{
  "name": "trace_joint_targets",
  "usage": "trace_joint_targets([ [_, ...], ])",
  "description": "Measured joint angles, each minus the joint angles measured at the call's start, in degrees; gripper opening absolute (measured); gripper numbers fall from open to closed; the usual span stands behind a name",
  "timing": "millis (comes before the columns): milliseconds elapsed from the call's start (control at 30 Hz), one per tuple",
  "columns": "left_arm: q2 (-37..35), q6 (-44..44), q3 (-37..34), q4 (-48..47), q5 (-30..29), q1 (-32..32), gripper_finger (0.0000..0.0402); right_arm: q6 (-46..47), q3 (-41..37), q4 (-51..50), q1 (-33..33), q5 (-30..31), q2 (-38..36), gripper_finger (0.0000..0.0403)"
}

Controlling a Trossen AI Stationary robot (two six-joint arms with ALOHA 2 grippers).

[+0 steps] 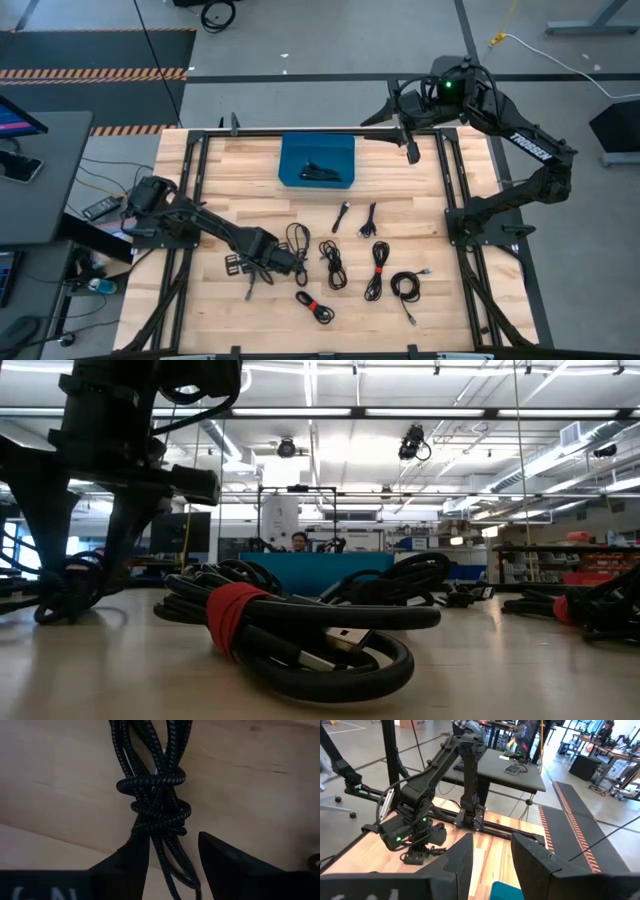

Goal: Pick and place USB-C Cables
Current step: Put the black charger cable into the blue bin

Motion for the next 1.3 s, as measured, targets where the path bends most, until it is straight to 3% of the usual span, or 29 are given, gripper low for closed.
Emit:
trace_joint_targets([
  [667,0.0,3.0,0.0,3.9,-0.1,1.8,0.0185,-2.2,0.0,0.0,-0.8,0.0,0.0,0.0139],
  [933,0.0,2.1,0.0,4.9,-9.7,2.0,0.0185,-2.2,0.0,0.0,-0.7,0.0,0.0,0.0139],
  [1167,-0.6,3.0,0.1,9.5,-9.7,3.2,0.0185,-2.0,0.0,-0.4,-0.7,0.0,0.0,0.0139],
  [1300,-1.4,4.5,1.6,7.0,-9.2,3.9,0.0182,-2.0,0.0,-1.3,-0.7,0.0,0.0,0.0139],
])
